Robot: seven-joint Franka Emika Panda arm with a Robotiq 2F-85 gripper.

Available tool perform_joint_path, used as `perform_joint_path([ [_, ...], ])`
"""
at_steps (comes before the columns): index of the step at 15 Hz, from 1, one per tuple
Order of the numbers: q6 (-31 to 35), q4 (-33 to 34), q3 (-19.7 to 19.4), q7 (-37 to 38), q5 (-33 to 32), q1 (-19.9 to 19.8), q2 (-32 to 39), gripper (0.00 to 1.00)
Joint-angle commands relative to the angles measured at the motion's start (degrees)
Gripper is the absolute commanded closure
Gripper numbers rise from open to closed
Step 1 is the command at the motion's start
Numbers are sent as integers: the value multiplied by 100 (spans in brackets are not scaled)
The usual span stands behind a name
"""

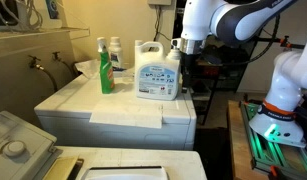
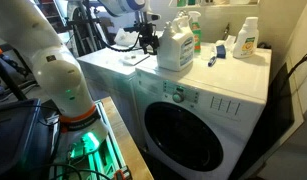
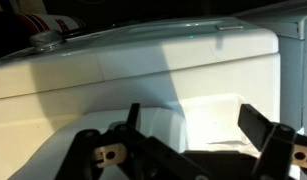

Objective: Move the detergent bottle forward

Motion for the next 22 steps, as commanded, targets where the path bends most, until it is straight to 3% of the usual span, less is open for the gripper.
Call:
perform_joint_path([
  [1,-14,8,-154,34,-45,159,14,0],
  [18,-14,8,-154,34,-45,159,18,0],
  [19,-345,34,-238,-330,146,231,-27,0],
  [22,-310,20,-385,-844,599,408,29,0],
])
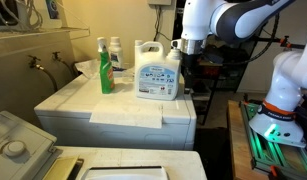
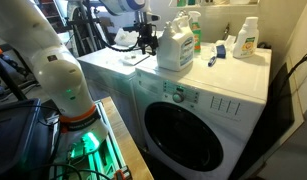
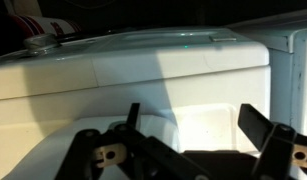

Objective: Move the detergent bottle forward

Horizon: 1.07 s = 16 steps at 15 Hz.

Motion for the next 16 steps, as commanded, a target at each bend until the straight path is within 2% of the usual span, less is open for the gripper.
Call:
perform_joint_path([
  [1,-93,10,-232,-423,423,254,54,0],
  [2,135,-25,-281,-593,580,307,65,0],
  [3,253,-37,-260,-440,537,295,77,0],
  [4,75,7,-226,-334,349,271,42,0],
  [16,176,9,-243,-337,378,293,84,0],
])
